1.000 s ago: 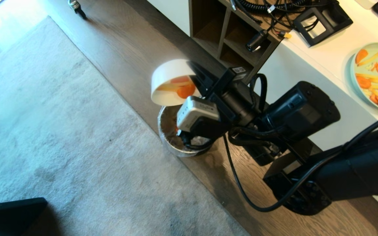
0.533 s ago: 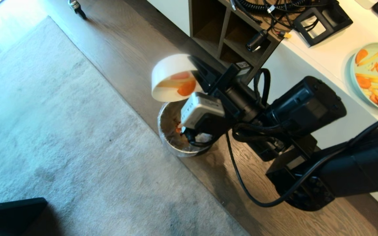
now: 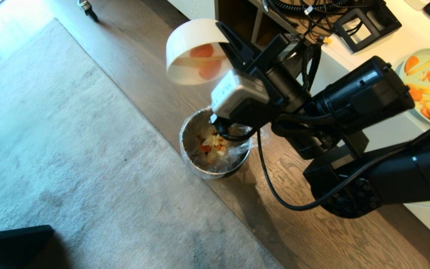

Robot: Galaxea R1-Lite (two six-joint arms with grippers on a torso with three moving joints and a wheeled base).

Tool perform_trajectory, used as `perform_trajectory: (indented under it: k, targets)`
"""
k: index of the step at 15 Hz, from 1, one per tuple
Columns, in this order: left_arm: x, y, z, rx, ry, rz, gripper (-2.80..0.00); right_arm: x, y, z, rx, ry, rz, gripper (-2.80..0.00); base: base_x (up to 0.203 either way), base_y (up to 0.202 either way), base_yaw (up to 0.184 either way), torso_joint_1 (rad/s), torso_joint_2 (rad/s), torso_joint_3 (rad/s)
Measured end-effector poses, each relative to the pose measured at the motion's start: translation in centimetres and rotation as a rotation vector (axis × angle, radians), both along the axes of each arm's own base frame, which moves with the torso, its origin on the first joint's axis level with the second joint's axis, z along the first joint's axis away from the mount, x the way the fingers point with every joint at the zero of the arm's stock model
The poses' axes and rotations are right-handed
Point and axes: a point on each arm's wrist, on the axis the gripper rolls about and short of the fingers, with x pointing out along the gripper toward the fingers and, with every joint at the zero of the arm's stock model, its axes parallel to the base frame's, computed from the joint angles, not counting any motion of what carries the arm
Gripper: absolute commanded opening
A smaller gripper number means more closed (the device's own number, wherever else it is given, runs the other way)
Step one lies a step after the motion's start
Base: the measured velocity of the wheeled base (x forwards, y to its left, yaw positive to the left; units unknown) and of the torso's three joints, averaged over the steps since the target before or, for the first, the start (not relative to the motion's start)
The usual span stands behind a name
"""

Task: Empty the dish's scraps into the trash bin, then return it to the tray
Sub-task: Pour the leftover food from the bowl into the trash can

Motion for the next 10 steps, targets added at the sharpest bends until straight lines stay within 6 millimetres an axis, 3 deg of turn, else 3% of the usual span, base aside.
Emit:
perform_trajectory:
  k: [5, 10]
  targets:
    - [0.0, 0.0, 0.0, 0.000, 0.000, 0.000, -2.80, -0.6, -0.3, 0.4, -0.017, -0.027, 0.035, -2.80, 0.000, 0.000, 0.000, 0.000, 0.00, 0.000]
    - [0.0, 0.0, 0.0, 0.000, 0.000, 0.000, -2.80, -1.3, -0.9, -0.4, -0.069, -0.017, 0.063, -2.80, 0.000, 0.000, 0.000, 0.000, 0.00, 0.000]
